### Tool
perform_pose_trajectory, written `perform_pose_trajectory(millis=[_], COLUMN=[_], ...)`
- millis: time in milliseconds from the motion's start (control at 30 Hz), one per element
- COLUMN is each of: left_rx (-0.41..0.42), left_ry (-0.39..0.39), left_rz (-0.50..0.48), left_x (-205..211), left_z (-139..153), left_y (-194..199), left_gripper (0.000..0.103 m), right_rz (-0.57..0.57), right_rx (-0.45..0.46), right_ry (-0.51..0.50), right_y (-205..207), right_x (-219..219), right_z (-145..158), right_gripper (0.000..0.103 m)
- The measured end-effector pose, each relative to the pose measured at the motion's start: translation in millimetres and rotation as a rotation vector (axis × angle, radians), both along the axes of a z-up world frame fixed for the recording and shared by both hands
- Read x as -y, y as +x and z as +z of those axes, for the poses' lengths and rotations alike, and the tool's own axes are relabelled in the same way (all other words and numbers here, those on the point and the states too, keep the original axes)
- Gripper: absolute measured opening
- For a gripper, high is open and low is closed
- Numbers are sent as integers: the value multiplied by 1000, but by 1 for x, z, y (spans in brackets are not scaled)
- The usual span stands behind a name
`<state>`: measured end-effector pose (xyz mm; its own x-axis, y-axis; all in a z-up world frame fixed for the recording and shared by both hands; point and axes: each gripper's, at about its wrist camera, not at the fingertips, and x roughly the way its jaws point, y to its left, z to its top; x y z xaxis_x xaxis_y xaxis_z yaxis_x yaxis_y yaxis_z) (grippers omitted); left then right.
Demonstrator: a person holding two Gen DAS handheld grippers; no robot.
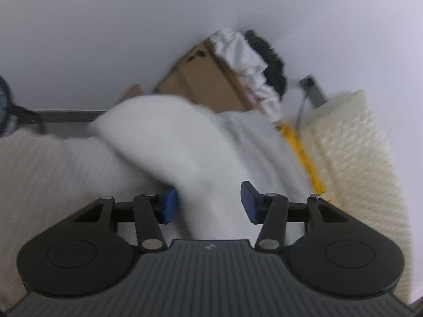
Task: Fold large clothes
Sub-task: 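Grasp the sweater side edge with the left gripper and lift it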
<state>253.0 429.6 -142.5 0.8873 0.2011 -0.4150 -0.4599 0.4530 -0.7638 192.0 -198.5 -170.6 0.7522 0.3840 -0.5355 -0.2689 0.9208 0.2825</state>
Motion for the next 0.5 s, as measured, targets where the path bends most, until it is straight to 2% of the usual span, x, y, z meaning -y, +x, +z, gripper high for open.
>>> perform_pose_trajectory(millis=[167,267,300,433,500], left_rx=[131,194,187,40,-17], left_ry=[20,-11,-18,-29,-78], left_rz=[-103,-138,-137,-98,-46], left_x=[-16,-23,-25,-27,-29], left_z=[15,20,21,12,-3], left_y=[11,11,13,23,30], left_gripper=[54,54,54,54,54], right_rz=[2,4,4,4,1], right_rx=[-1,3,-1,-3,-5], right_ry=[-40,-51,-52,-51,-47], right_y=[5,7,8,8,8], right_x=[-12,-13,-13,-12,-13], right_z=[-3,-4,-5,-7,-7], right_gripper=[78,79,79,78,77])
